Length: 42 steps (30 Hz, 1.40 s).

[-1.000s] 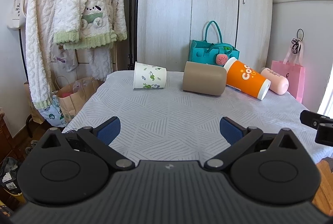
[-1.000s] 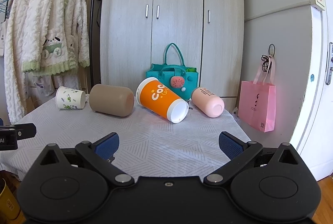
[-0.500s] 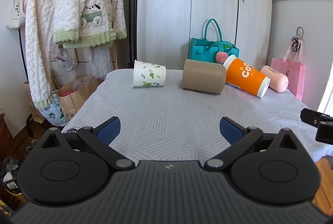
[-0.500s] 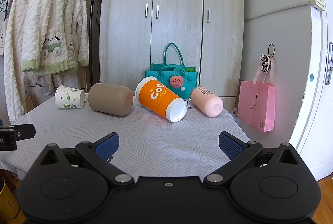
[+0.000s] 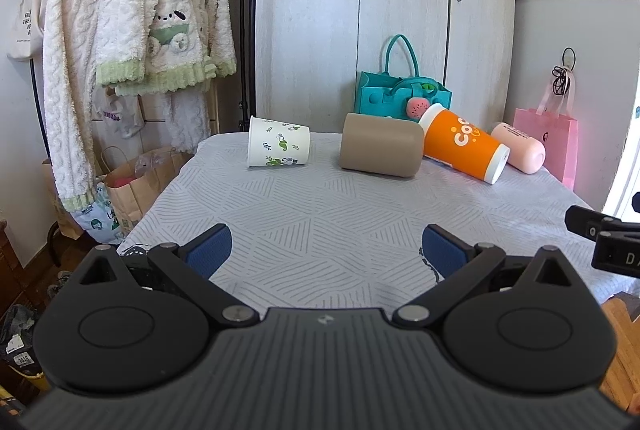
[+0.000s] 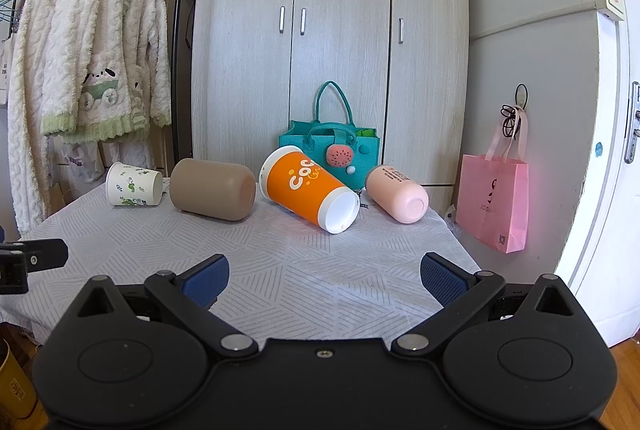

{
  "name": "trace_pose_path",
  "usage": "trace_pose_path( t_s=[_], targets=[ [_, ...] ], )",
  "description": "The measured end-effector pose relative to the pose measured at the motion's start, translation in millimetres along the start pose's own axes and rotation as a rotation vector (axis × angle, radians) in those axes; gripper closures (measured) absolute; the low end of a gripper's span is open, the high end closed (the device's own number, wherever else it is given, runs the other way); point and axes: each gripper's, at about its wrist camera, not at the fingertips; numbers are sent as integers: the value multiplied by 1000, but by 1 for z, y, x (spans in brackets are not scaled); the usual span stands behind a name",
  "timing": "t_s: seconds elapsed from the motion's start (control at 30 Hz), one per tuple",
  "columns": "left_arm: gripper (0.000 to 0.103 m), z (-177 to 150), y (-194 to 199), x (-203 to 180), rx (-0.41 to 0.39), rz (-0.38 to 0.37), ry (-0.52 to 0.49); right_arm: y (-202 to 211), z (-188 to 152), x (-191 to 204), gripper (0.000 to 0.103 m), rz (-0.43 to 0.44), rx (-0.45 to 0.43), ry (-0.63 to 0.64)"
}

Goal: Flip cup upright

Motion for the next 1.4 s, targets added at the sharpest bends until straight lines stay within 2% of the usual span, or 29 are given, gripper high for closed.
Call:
trace_pose_path(
  t_s=[0.33, 0.57, 0.77, 0.87, 1.03, 1.23, 1.33, 1.4],
  targets=[
    [0, 2, 2, 3, 2, 12, 11, 1, 0, -1, 0, 1, -3, 5],
    [0, 2, 2, 7, 20, -21, 37, 2, 0, 1, 0, 4, 0, 14],
    [0, 2, 2, 4, 28, -17, 25, 4, -1, 2, 0, 12, 1, 28],
    [0, 8, 1, 2, 70, -24, 31, 5, 3, 1, 0, 34, 10, 85],
    [0, 26, 6, -5, 125, -81, -21, 17, 26, -16, 0, 84, 1, 247],
    [0, 53, -6, -15, 144, -121, -48, 13, 57, -51, 0, 166, 44, 221],
    [0, 66, -20, -25, 176, -176, -49, 3, 68, -64, 0, 219, 77, 224],
    [0, 74, -31, -34, 190, -204, -56, -6, 75, -69, 0, 219, 91, 230]
  ],
)
Point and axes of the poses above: each gripper's, at about its wrist camera, not at the fingertips, and y roughly against the way its jaws point, x to its left, z to its top, and after that the axes turned 3 degrees about x, right-handed
